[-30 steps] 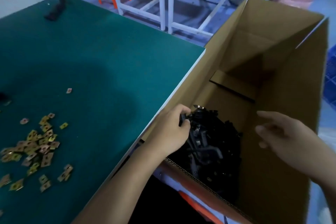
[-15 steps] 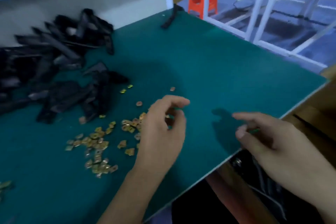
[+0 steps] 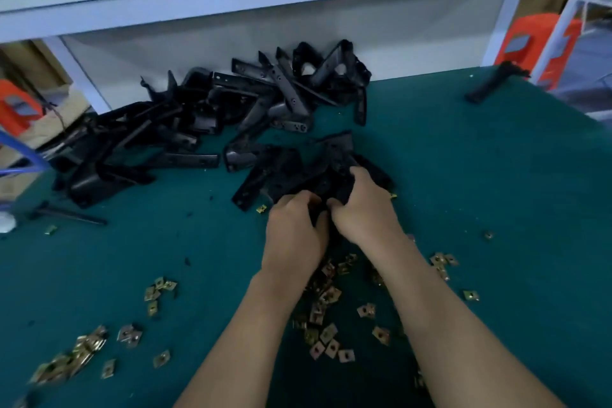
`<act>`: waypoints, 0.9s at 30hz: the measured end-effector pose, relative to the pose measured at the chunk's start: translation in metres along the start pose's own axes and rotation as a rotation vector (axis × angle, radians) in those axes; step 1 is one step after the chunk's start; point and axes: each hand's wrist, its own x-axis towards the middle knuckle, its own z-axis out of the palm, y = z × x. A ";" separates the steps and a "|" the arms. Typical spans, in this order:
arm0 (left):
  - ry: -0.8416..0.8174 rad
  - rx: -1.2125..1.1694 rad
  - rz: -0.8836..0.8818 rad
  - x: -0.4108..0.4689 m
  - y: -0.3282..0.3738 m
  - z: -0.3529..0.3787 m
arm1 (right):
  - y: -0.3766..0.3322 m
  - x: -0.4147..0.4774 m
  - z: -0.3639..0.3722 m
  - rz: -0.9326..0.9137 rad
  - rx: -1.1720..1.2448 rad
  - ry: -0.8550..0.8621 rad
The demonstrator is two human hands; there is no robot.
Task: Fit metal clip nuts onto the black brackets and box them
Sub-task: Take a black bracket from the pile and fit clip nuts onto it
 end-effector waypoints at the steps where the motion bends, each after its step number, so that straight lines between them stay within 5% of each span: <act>1: 0.017 -0.019 0.031 0.002 -0.003 0.001 | 0.002 0.003 0.003 -0.007 0.037 0.029; 10: 0.182 -0.100 0.048 0.010 -0.019 -0.010 | -0.007 -0.016 -0.013 -0.055 0.276 0.203; 13: 0.195 -0.533 -0.136 0.004 -0.010 -0.019 | -0.012 -0.034 -0.021 -0.198 0.264 0.147; 16: -0.054 -1.259 -0.481 -0.002 -0.006 -0.038 | -0.010 -0.049 -0.030 -0.433 0.215 0.060; 22: -0.892 -1.436 -0.587 -0.023 -0.020 -0.052 | 0.011 -0.047 -0.022 -0.650 0.110 0.170; 27: -0.952 -1.731 -0.474 -0.029 -0.030 -0.039 | 0.023 -0.043 -0.015 -0.662 0.071 0.272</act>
